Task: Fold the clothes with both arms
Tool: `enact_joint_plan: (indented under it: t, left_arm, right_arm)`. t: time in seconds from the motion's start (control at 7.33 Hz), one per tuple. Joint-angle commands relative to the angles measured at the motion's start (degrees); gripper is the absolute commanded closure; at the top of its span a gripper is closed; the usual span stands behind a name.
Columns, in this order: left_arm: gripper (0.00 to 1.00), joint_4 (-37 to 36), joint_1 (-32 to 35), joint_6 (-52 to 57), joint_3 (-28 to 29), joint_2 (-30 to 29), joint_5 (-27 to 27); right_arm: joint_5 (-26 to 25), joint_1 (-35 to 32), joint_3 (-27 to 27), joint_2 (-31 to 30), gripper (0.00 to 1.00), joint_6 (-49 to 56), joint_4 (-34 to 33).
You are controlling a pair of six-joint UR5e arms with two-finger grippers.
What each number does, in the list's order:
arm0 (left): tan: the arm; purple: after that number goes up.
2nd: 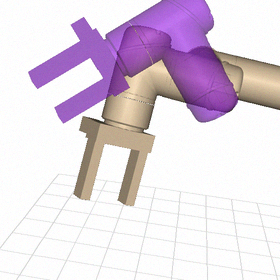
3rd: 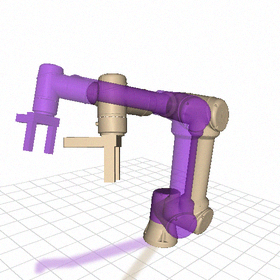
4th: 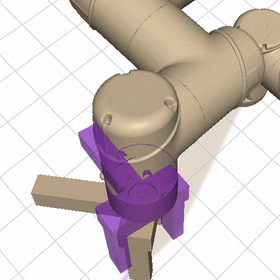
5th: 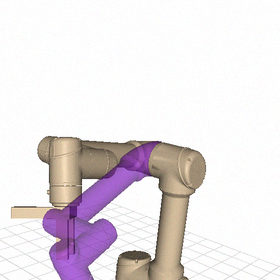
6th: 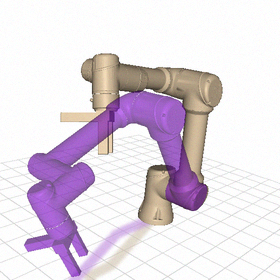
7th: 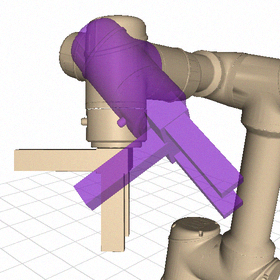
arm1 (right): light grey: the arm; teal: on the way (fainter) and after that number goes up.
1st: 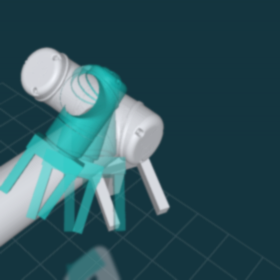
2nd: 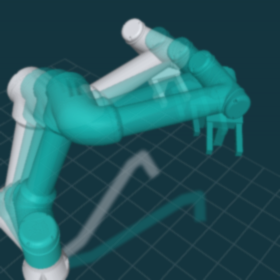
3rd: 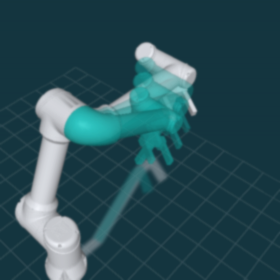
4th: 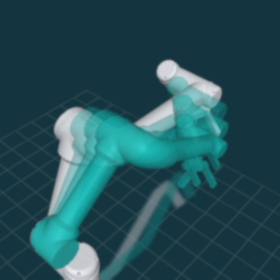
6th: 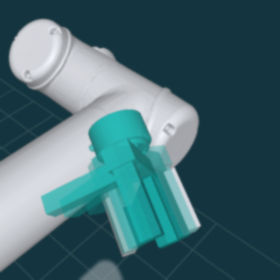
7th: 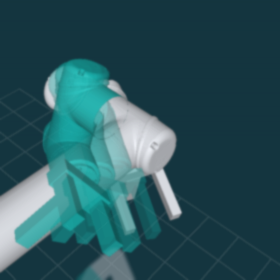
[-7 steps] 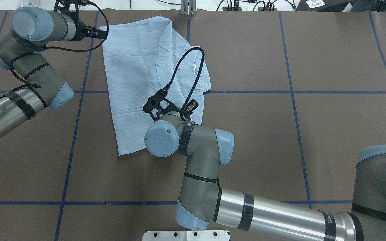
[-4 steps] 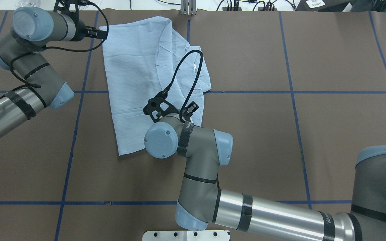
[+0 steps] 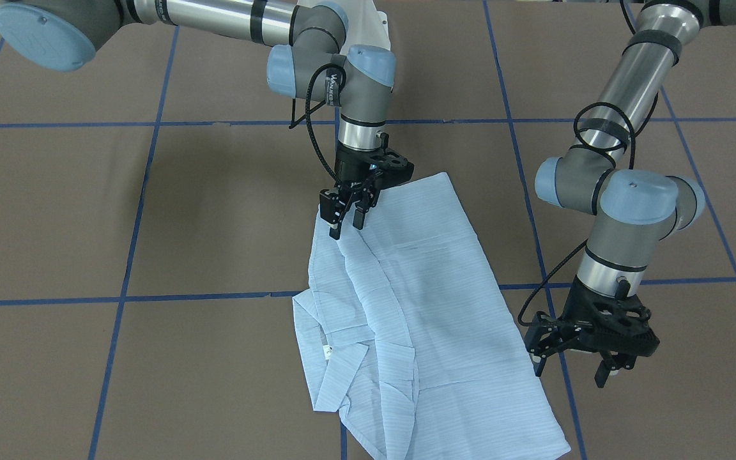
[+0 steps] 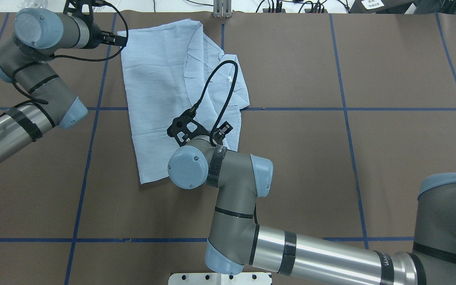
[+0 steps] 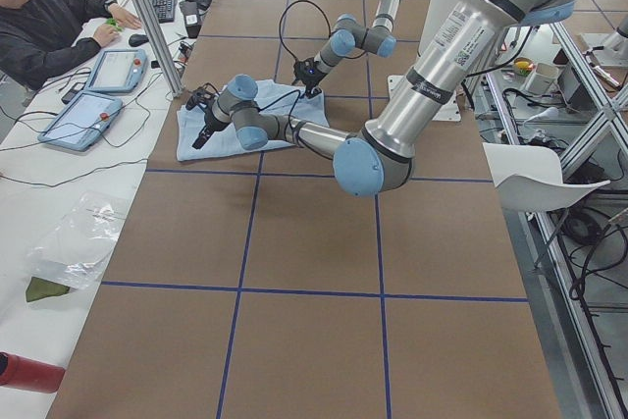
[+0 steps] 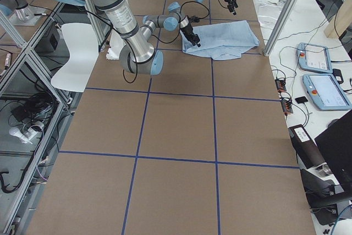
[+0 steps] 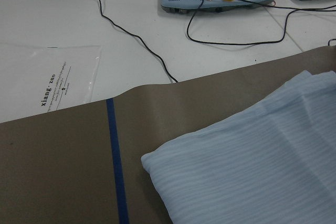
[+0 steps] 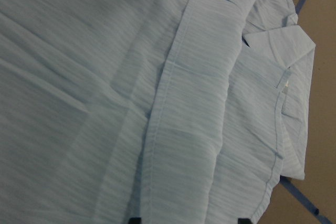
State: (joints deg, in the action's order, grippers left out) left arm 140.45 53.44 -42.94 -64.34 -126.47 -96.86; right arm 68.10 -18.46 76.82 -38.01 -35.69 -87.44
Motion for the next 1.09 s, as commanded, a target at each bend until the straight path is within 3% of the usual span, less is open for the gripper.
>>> enact_joint_plan:
  t: [0.0,0.14,0.27,0.41,0.68,0.82,0.95]
  left_arm:
    - [0.0,0.0,0.0,-0.04,0.0,0.0,0.0]
    - [0.0,0.0,0.0,0.04,0.0,0.0,0.0]
    - [0.0,0.09,0.0,-0.04,0.0,0.0,0.0]
    - [0.0,0.09,0.0,-0.04,0.0,0.0,0.0]
    - [0.0,0.09,0.0,-0.04,0.0,0.0,0.0]
    - [0.0,0.09,0.0,-0.04,-0.09,0.0,0.0]
    - [0.0,0.18,0.0,-0.04,-0.09,0.0,0.0]
  right_arm:
    - [-0.07,0.09,-1.84,1.0,0.31,-0.95,0.08]
    - [-0.07,0.09,-2.02,1.01,0.31,-0.96,0.17]
    - [-0.07,0.09,-2.03,1.01,0.39,-0.96,0.08]
    - [-0.07,0.0,-2.03,1.01,0.5,-0.96,-0.01]
    - [-0.07,0.0,-2.03,0.92,0.86,-0.87,-0.01]
    - [0.02,-0.08,-1.85,0.92,0.98,-0.87,0.25]
    - [0.02,-0.08,-1.68,0.92,1.0,-0.87,0.34]
